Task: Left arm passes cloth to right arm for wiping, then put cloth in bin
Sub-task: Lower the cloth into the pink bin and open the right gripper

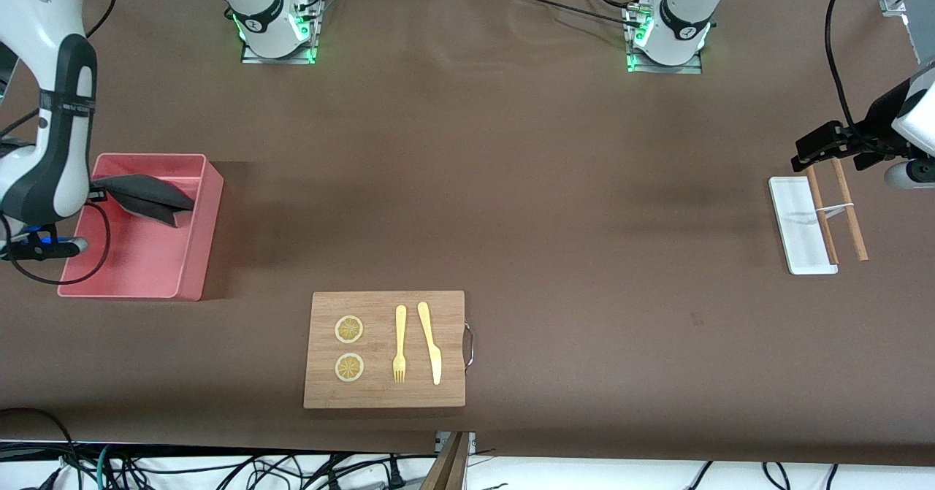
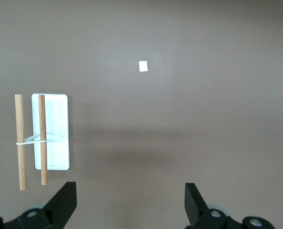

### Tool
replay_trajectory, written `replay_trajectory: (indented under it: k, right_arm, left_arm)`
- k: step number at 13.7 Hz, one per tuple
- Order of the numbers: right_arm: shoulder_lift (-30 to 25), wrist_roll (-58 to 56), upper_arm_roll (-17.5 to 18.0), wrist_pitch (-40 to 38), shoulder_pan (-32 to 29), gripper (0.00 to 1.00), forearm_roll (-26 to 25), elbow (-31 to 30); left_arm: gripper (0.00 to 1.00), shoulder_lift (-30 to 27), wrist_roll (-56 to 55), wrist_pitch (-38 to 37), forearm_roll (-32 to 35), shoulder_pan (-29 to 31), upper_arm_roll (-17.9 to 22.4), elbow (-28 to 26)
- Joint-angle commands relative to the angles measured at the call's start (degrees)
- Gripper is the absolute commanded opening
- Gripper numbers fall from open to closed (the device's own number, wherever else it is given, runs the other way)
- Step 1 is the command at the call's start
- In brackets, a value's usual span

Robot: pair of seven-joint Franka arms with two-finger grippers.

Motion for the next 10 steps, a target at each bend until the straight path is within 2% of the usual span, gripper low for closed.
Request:
replay_trajectory:
  k: [1, 4, 5, 6, 7, 10]
  right_arm:
    - [1.01, -1.62, 0.33, 3.57, -0.16, 0.0, 1.77, -2.05]
    - [3.21, -1.71, 0.42, 7.7, -0.16, 0.0, 3.79, -2.32]
    - [3.3, -1.71, 0.42, 7.89, -0.16, 0.35, 4.67, -2.23]
    - [3.21, -1.71, 0.42, 7.8, -0.16, 0.87, 5.2, -2.14]
    - [2.78, -1.71, 0.42, 7.28, -0.16, 1.0, 5.64, -1.71]
    - [1.2, -1.71, 0.24, 4.13, 0.02, 1.0, 7.57, 1.45]
  left_arm:
    - [1.0, 0.76, -0.03, -1.19, 1.05, 0.16, -0.2, 1.72]
    - [1.0, 0.76, -0.03, -1.19, 1.05, 0.16, -0.2, 1.64]
    - [1.0, 0.76, -0.03, -1.19, 1.05, 0.16, -0.2, 1.72]
    - [1.0, 0.76, -0.03, -1.19, 1.05, 0.16, -0.2, 1.64]
    - [1.0, 0.76, -0.03, -1.19, 1.05, 0.16, -0.2, 1.64]
    - [1.0, 0.76, -0.03, -1.19, 1.05, 0.16, -0.2, 1.64]
